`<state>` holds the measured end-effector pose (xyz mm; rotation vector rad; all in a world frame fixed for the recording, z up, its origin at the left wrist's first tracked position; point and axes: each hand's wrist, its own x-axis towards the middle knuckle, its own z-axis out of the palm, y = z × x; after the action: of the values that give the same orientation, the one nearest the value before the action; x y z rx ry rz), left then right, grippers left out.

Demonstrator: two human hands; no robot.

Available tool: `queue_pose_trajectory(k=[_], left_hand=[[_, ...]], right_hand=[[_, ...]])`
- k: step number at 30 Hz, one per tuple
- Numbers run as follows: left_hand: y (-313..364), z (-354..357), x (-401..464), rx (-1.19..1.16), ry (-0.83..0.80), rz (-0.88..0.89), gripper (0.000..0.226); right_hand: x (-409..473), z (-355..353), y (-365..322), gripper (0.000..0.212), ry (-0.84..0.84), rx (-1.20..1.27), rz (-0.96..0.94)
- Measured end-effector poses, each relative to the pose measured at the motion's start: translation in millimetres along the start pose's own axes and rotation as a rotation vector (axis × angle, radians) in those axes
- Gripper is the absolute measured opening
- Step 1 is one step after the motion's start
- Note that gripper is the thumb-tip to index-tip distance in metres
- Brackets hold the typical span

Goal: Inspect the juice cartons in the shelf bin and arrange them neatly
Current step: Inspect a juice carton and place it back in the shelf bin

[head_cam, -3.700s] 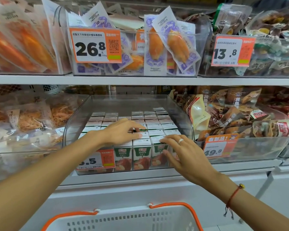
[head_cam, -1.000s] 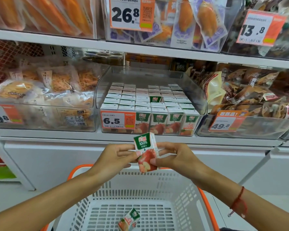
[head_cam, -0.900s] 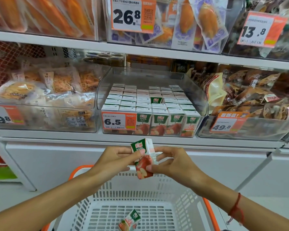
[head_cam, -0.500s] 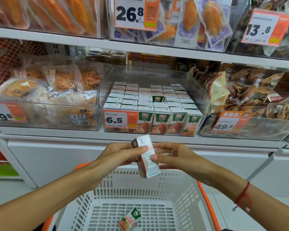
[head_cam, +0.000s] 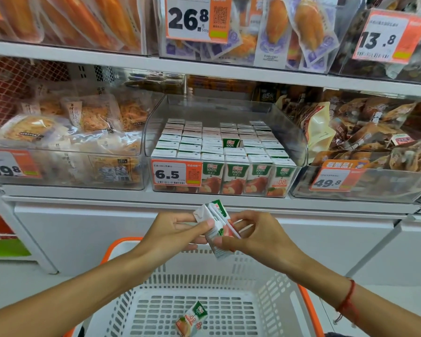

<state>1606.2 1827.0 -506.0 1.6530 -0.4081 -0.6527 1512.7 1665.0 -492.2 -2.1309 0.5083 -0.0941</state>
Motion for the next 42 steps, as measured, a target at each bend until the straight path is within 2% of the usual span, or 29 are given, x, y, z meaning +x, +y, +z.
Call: queue_pose_trajectory(k=[3, 5, 8, 12, 17, 24, 30, 35, 38, 42], left_hand=[[0, 6, 0, -0.020, 0.049, -0.019, 0.023], [0, 6, 2, -0.015, 0.082, -0.034, 0.026], [5, -6, 4, -0.007, 0.054, -0.083, 0.028], [14, -21, 9, 0.019, -0.127, -0.077, 0.051], [16, -22, 14, 0.009, -0.159, -0.067, 0.049], [12, -22, 12, -0.030, -0.171, -0.077, 0.042], [10, -8, 4, 0.027, -0.017, 0.035, 0.031], [14, 0, 3, 0.092, 0.117, 0.094, 0.030], [11, -4, 4, 0.171, 0.176, 0.108, 0.036], [21, -16, 4, 0.160, 0.149, 0.268, 0.046]], right_hand=[[-5, 6, -1, 0.046, 0.115, -0.179, -0.090], [-7, 7, -2, 0.045, 0.118, -0.220, -0.158], [-1, -4, -6, 0.037, -0.056, -0.084, -0.110], [5, -27, -8, 0.030, -0.314, 0.199, 0.040], [5, -32, -2, 0.037, -0.420, 0.331, 0.043], [6, -28, -1, 0.032, -0.371, 0.306, 0.046], [3, -5, 1, 0.038, -0.031, 0.287, 0.044], [-4, 16, -2, 0.045, 0.127, 0.100, -0.122], [-7, 17, -1, 0.043, 0.081, 0.056, -0.182], [-2, -2, -8, 0.031, -0.104, 0.380, -0.143]])
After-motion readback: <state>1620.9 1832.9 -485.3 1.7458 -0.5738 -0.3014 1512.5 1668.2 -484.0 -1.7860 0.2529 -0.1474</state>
